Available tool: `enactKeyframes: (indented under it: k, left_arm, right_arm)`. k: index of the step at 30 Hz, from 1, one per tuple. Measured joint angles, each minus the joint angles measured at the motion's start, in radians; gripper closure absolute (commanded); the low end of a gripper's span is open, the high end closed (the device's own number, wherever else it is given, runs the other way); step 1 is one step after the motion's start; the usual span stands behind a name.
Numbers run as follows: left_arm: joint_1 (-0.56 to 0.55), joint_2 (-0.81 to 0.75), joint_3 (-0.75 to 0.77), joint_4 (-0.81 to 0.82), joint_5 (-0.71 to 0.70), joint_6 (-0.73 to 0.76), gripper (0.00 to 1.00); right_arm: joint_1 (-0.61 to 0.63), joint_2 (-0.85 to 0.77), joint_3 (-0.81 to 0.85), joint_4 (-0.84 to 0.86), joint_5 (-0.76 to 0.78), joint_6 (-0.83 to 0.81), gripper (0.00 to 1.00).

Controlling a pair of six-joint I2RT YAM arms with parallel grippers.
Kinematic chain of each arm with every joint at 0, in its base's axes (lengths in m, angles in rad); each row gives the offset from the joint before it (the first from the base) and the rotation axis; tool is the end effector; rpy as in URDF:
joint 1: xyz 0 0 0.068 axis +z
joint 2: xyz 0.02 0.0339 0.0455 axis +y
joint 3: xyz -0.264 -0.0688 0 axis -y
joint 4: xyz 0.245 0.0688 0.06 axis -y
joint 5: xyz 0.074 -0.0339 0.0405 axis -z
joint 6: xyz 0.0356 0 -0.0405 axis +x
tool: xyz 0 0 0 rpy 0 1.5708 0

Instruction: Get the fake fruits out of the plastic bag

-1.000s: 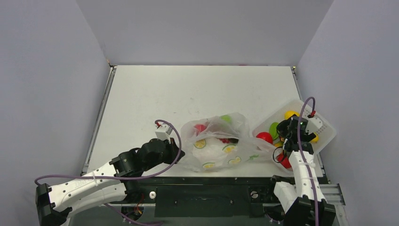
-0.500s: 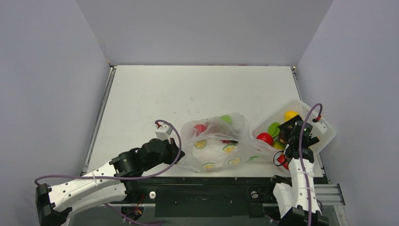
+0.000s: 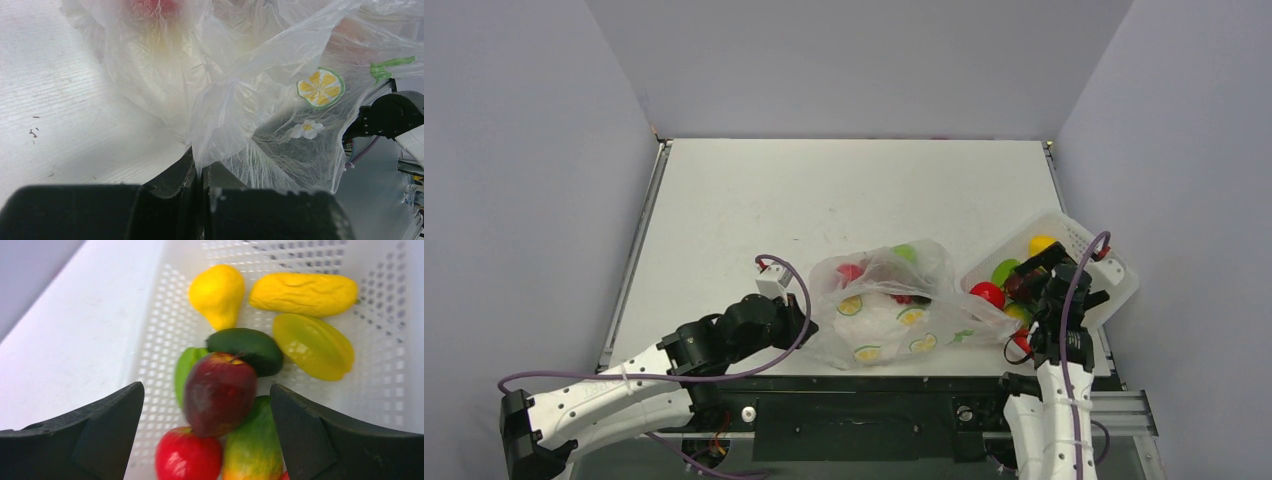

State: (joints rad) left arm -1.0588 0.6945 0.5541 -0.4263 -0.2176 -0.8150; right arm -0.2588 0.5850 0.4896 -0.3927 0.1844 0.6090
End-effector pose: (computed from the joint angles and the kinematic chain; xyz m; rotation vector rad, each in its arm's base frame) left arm 0.0850 -0.1356 0.2492 0.1395 2.2461 -0.8483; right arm 0.1392 -0.0436 0.2446 0.9638 1.8094 0.0280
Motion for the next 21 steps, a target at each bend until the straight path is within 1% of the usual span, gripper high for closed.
enactKeyframes:
  k: [3,5,8,12,15,17,21]
  left_arm:
    - [0.0,0.003,0.0,0.005,0.005,0.002,1.0]
    - [0.0,0.003,0.0,0.003,0.003,0.008,1.0]
    - [0.0,0.005,0.01,-0.015,-0.02,0.026,1.0]
    - [0.022,0.043,0.116,-0.093,-0.084,0.113,1.0]
    - [0.106,0.103,0.241,-0.13,-0.102,0.203,1.0]
    - [0.205,0.146,0.308,-0.134,-0.085,0.266,1.0]
    - [0.472,0.231,0.376,-0.14,0.019,0.378,1.0]
  right_arm:
    - [0.096,-0.057,0.035,-0.022,0.002,-0.01,0.09]
    - [0.181,-0.078,0.084,-0.036,0.016,-0.019,0.1]
    - [0.305,-0.058,0.173,-0.043,0.035,-0.028,0.14]
    - [0.469,0.0,0.256,-0.043,0.053,-0.034,0.15]
    - [0.61,0.015,0.276,-0.042,0.074,-0.04,0.15]
    - [0.703,0.023,0.284,-0.043,0.09,-0.046,0.16]
    - [0.888,0.078,0.354,-0.043,0.143,-0.053,0.16]
